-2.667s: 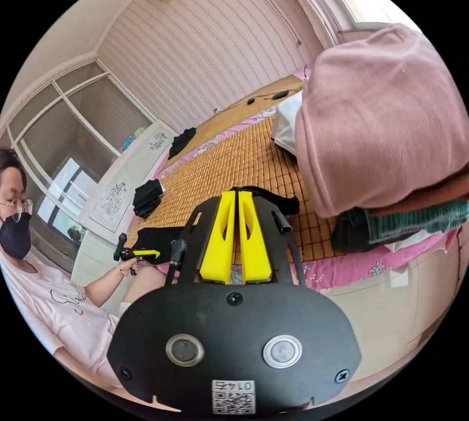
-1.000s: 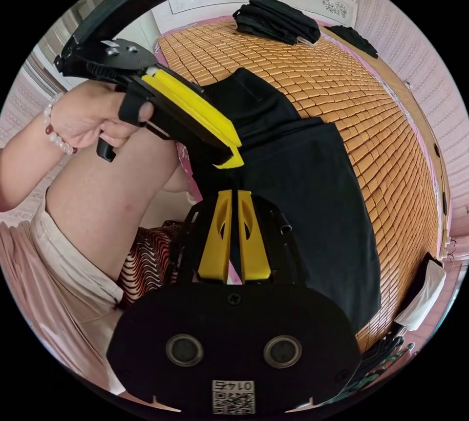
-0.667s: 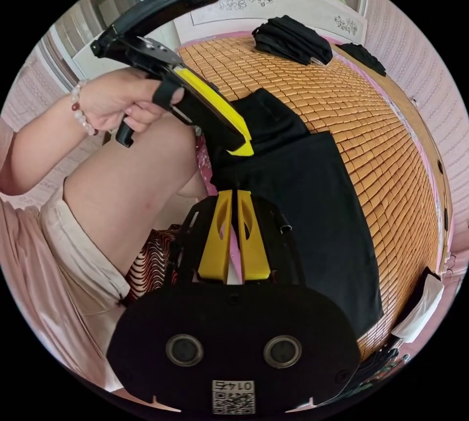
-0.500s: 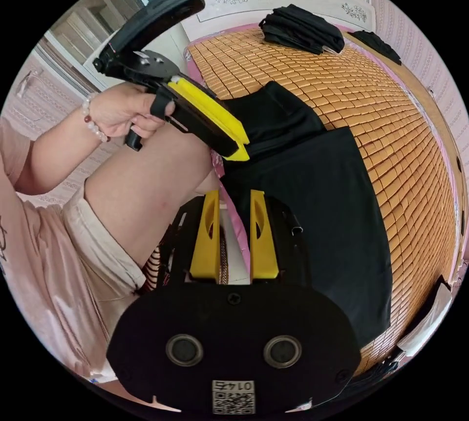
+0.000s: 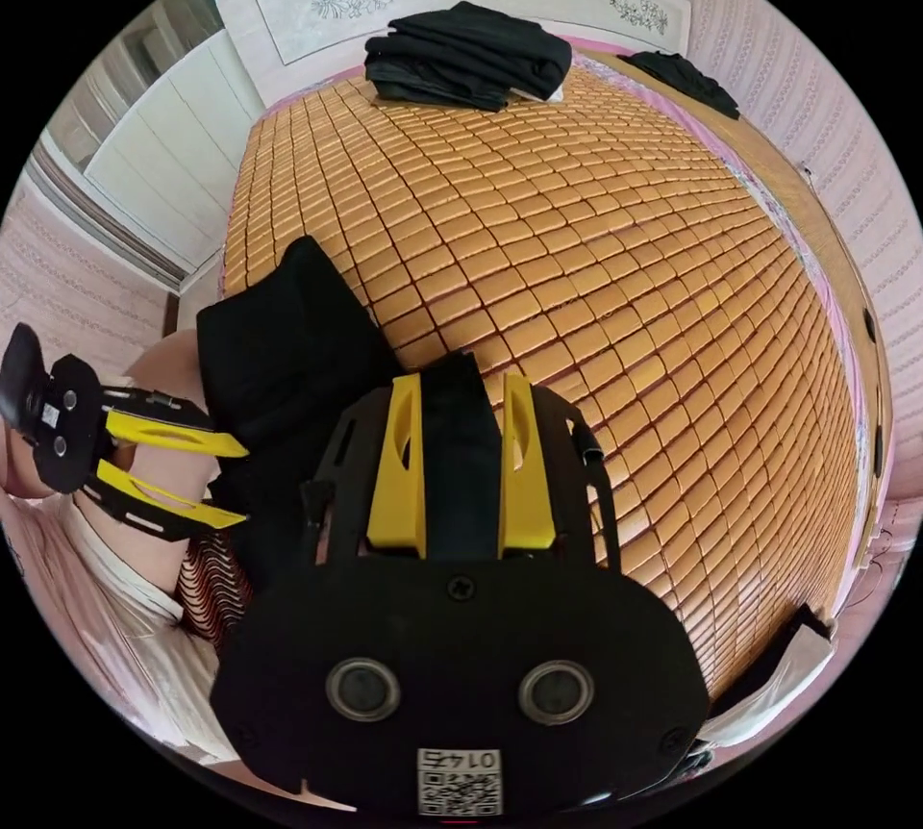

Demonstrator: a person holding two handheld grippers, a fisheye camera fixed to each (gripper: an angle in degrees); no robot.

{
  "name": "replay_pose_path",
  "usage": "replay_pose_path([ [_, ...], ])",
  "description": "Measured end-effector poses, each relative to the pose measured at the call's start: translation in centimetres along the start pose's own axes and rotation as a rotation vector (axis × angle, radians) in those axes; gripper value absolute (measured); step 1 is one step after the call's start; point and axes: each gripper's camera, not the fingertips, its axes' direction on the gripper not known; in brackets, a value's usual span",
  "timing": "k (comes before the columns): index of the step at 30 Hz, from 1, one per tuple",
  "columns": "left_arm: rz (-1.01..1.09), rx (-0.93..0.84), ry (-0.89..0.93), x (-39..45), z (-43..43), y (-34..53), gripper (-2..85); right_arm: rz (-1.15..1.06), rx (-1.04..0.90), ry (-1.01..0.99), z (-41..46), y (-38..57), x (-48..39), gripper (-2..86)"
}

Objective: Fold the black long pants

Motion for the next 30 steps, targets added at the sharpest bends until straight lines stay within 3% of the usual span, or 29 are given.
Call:
replay_pose_path([
  [6,0.070,0.012,-0.041,1.9,0.0,1.5,2.7,-0.049,0.065,-0.103,-1.2,1.5,0.6,4.6],
  [13,0.116,0.220,-0.045,4.2,-4.6,5.9,0.6,-0.081,0.321,-0.149,-9.5,4.1,1.4,3.3],
  [18,-0.009,0.326,-0.151,2.1,-9.7,9.5,1.7,-0.199,0.401,-0.254,-12.1,-1.4,0.0,4.4],
  [24,-0.244,0.218,-0.156,-4.7,-9.3,11.7,6.2,0.041,0.185,-0.237,-5.5,-5.6,0.1,7.7],
  [30,-0.220,0.243,-0.087,-3.0,-9.2,14.3,4.8,0.274,0.087,-0.079,-6.9,8.6,0.7,5.6],
])
